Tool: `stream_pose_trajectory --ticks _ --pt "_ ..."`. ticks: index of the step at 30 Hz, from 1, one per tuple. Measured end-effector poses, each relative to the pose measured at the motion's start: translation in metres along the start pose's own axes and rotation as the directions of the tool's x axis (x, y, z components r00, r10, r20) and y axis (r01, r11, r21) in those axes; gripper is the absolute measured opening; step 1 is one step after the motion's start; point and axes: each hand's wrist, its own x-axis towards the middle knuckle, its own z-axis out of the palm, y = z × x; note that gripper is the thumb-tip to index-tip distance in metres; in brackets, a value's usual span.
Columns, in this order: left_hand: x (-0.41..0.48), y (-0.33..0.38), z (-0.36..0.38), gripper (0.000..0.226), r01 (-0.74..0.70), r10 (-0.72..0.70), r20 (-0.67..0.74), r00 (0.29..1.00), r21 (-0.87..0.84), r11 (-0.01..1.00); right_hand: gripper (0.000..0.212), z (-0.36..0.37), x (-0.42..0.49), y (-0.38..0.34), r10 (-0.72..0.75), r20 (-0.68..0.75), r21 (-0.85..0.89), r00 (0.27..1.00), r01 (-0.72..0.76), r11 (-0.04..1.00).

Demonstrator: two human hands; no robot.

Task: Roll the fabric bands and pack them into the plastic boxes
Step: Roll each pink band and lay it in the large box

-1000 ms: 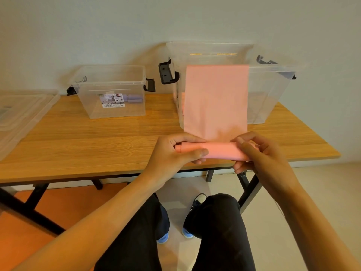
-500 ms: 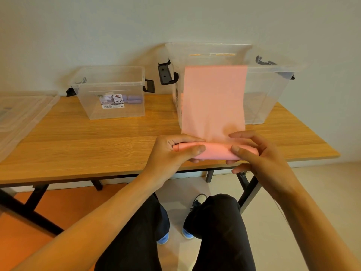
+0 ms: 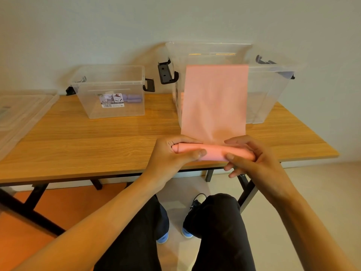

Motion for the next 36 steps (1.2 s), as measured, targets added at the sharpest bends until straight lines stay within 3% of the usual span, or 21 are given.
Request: stream_pose_trajectory --ticks 8,11,14,18,26,30,33,36 --pt "-0.004 -0.005 0.000 0.032 0.033 -0.041 0.083 0.996 0.100 0.994 0.035 -0.001 -0.005 0.011 0.078 -0.087 0.002 0.993 -0.078 0.997" --pt "-0.003 -0.003 0.003 0.022 0.092 -0.089 0.076 0.993 -0.033 0.995 0.032 0.002 -0.006 0.006 0.043 -0.095 -0.062 0.995 -0.050 0.997" --pt "0.000 0.004 0.005 0.027 0.071 -0.064 0.078 0.995 -0.093 0.993 0.032 0.002 -0.004 -0.004 0.020 -0.094 -0.034 0.995 -0.024 0.999" --pt "0.011 0.022 -0.003 0.035 0.003 -0.011 0.123 0.992 0.064 0.998 0.043 -0.007 0.002 -0.021 0.062 -0.030 0.052 0.998 -0.060 0.997" --pt "0.072 0.120 -0.003 0.028 0.154 -0.113 0.185 0.976 -0.225 0.962 0.025 -0.017 0.051 -0.117 -0.022 -0.079 -0.087 0.997 0.015 0.996" --pt "0.107 0.181 -0.006 0.028 0.121 -0.078 0.201 0.977 -0.209 0.970 0.024 -0.021 0.083 -0.180 0.037 -0.061 0.029 0.997 -0.035 0.999" --pt "0.125 0.225 -0.007 0.029 0.086 -0.048 0.203 0.978 -0.181 0.980 0.022 -0.023 0.101 -0.225 -0.001 -0.016 0.129 1.000 0.003 0.992" --pt "0.141 0.258 -0.008 0.026 0.061 -0.024 0.199 0.980 -0.184 0.981 0.024 -0.023 0.115 -0.259 -0.042 -0.060 0.078 0.997 0.047 0.996"
